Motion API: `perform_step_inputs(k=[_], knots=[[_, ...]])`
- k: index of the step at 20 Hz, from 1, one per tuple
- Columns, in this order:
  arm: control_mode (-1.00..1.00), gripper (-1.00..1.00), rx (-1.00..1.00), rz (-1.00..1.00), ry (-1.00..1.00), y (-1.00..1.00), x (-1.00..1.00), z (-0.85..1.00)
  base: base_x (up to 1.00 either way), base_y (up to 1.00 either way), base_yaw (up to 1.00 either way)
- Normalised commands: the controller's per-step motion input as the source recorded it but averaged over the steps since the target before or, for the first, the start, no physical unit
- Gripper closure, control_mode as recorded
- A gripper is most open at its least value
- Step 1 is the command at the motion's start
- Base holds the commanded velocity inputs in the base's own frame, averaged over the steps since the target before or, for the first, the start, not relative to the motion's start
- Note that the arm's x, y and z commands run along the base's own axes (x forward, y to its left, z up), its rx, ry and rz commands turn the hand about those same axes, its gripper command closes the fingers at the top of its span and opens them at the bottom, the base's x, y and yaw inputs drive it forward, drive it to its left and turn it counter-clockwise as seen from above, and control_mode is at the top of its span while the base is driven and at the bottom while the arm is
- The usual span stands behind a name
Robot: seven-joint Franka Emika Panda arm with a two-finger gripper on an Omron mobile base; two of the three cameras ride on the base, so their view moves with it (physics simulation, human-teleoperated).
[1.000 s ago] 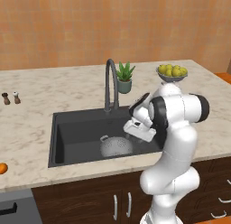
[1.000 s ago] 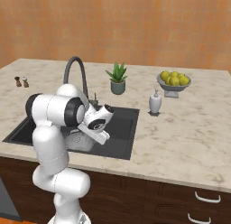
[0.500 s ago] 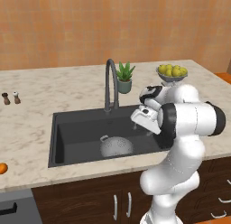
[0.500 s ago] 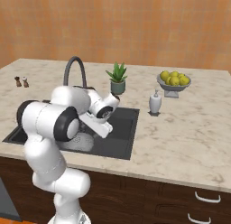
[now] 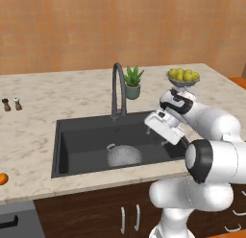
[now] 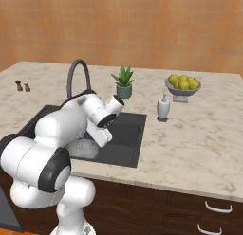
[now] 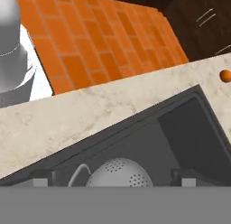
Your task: Put the colander in the sink, put the tangerine in the colander, and turn on the sink faucet and pour water over the colander.
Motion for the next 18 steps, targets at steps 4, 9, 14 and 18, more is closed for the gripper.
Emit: perform_step_inputs(k=[4, 9, 14, 18], knots=[[-1.0, -1.0, 0.0, -0.49, 0.02, 0.2, -0.66, 0.38, 0.0, 0.0, 0.0], [-1.0, -1.0, 0.01, -0.54, 0.09, 0.18, -0.6, 0.43, 0.0, 0.0, 0.0], [-1.0, -1.0, 0.01, -0.58, 0.0, 0.32, -0.71, 0.2, 0.0, 0.0, 0.0], [-1.0, -1.0, 0.0, -0.51, 0.04, 0.55, -0.55, 0.12, 0.0, 0.0, 0.0]])
